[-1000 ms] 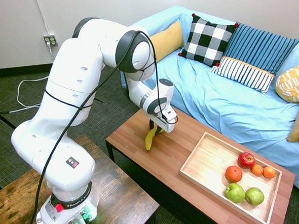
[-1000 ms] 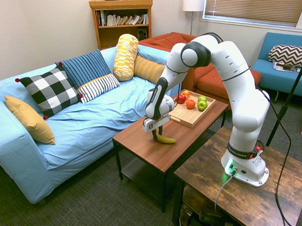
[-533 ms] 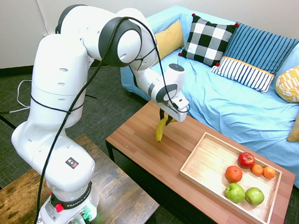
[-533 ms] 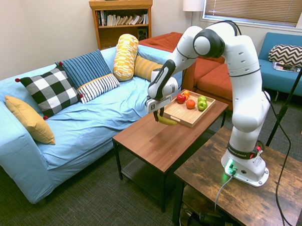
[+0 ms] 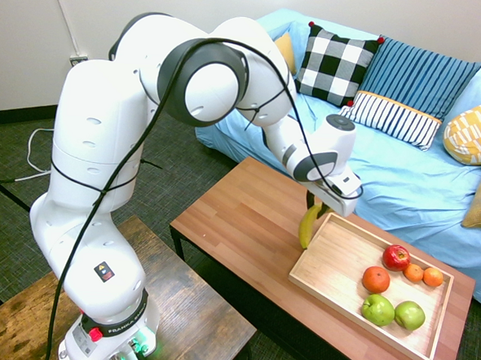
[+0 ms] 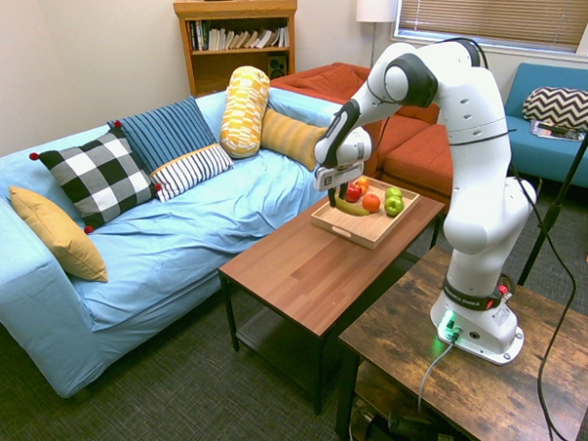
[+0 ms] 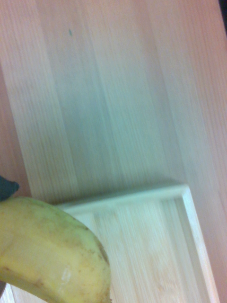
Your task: Put banana in the tray
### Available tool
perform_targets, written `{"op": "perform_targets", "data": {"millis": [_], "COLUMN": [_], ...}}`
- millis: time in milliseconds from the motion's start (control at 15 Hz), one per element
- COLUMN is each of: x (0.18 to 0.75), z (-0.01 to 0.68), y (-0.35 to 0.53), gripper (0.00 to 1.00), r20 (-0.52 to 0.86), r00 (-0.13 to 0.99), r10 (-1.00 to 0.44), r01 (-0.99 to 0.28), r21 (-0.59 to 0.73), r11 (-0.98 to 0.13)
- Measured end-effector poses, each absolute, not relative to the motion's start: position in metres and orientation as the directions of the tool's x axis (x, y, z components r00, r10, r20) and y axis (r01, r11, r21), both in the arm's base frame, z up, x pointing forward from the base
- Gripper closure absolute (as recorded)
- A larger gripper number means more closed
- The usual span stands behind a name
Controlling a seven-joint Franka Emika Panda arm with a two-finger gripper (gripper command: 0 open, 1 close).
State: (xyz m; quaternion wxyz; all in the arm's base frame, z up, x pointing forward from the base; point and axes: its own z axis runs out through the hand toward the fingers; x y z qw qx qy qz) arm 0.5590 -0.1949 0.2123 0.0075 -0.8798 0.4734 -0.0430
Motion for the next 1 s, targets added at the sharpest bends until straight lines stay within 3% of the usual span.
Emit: {"op": "perform_targets", "data": {"millis": [267,600,667,1000], "x": [0.566,0.582,0.585,0.587], "z": [0.171,0.109,0.103,0.100], "y": [-0.265,-0.287,-0.288,-0.291], "gripper": [1.00,1.00,0.00,0.00], "r20": [0.058,0.029,0.021,0.000], "r00": [0.484,0.468,0.468,0.482], "r10": [-0.873,-0.883,-0.883,-0.876], "r01": [-0.871,-0.882,-0.882,-0.875], "r21": [-0.060,-0.048,-0.048,-0.053], "r11": [-0.487,-0.469,-0.469,-0.481]}}
